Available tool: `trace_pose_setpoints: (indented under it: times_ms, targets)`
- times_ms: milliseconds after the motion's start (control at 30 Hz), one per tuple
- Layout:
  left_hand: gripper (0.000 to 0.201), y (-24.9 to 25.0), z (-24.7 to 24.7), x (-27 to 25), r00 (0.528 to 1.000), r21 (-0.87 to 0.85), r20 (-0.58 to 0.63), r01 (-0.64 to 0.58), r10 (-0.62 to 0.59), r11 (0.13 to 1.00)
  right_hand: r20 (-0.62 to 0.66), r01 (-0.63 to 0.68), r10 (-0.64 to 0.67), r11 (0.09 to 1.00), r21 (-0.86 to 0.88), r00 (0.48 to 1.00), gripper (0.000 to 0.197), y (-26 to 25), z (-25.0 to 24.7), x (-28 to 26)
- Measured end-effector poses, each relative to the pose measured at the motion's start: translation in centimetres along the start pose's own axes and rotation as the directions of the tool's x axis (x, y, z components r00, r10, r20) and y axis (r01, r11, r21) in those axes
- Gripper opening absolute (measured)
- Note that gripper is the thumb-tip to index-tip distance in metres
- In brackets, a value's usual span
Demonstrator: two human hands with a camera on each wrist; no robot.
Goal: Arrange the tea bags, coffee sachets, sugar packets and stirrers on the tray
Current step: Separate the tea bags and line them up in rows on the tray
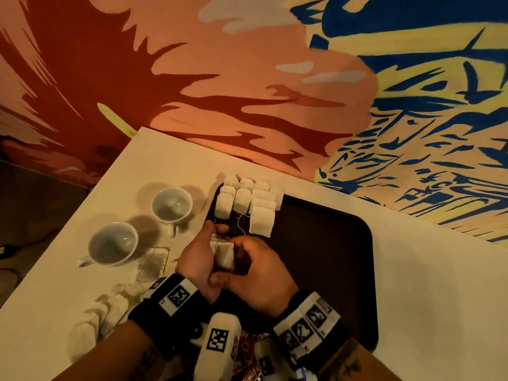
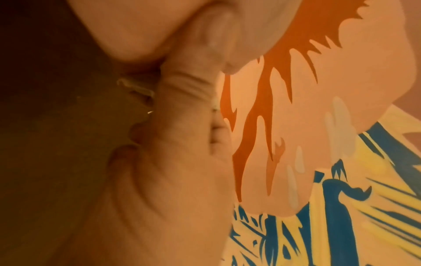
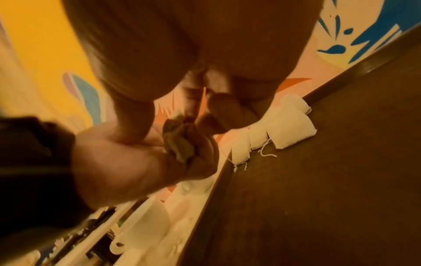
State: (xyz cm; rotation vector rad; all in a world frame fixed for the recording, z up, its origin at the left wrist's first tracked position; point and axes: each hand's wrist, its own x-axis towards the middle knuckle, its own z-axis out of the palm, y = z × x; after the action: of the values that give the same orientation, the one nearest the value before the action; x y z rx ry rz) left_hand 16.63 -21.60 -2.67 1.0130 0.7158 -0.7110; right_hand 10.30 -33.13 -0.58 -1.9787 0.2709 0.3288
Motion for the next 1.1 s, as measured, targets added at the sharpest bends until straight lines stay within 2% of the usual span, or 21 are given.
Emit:
trace_pose_setpoints:
  times_ms: [67,133,233,300,433,533,600,700,833,967,1100]
  targets:
    - [0.033,-0.3,0.5,-0.3,0.999,-0.010,0.035,0.031,-0.031,0.999,-0.087,0.052,-0.060,0.995,-0.082,0.994,0.036,0.6,0.1,0.0]
    - [0.030,-0.5,0.8,-0.8,0.994,-0.001,0.093,0.052,-0.051,0.999,-0.121,0.085,-0.097,0.991,-0.105,0.988,0.023,1.0,0.0,-0.1]
    - [0.039,-0.6,1.1,-1.5,0.980,0.012,0.177,0.087,-0.088,0.996,-0.149,0.101,-0.109,0.993,-0.065,0.983,0.014,1.4,-0.3,-0.1]
    - [0.032,-0.7,1.1,-1.4,0.981,0.045,0.180,0.059,-0.066,0.997,-0.148,0.096,-0.095,0.995,-0.001,0.984,0.013,1.4,-0.7,0.0]
    - [0.061,-0.7,1.2,-1.5,0.956,0.031,0.278,0.090,-0.095,0.995,-0.193,0.055,-0.034,0.993,0.101,0.981,0.012,1.5,-0.9,0.1]
    - [0.064,-0.6,1.0,-1.8,0.937,0.008,0.338,0.088,-0.085,0.996,-0.258,0.038,0.013,0.981,0.191,0.966,0.017,1.6,-0.7,0.3]
    - [0.059,-0.7,0.7,-1.8,0.939,0.008,0.341,0.051,-0.050,0.999,-0.308,0.042,0.015,0.984,0.175,0.951,0.018,1.9,-0.7,0.5]
    - [0.038,-0.8,0.5,-1.8,0.943,-0.036,0.330,-0.027,0.038,0.999,-0.335,0.044,-0.009,0.994,0.098,0.942,0.012,1.9,-0.7,0.5]
    - [0.035,-1.1,0.3,-2.1,0.943,-0.023,0.317,-0.100,0.102,0.995,-0.278,0.064,0.005,0.969,0.240,0.961,0.010,1.3,-0.3,0.1]
    - [0.010,-1.0,0.0,-2.2,0.954,0.017,0.270,-0.138,0.128,0.990,-0.266,0.045,0.049,0.942,0.334,0.963,0.014,1.1,0.1,0.0]
    - [0.013,-0.7,-0.4,-2.2,0.966,0.001,0.218,-0.139,0.136,0.990,-0.199,-0.039,0.146,0.887,0.461,0.969,0.011,1.0,0.0,-0.3]
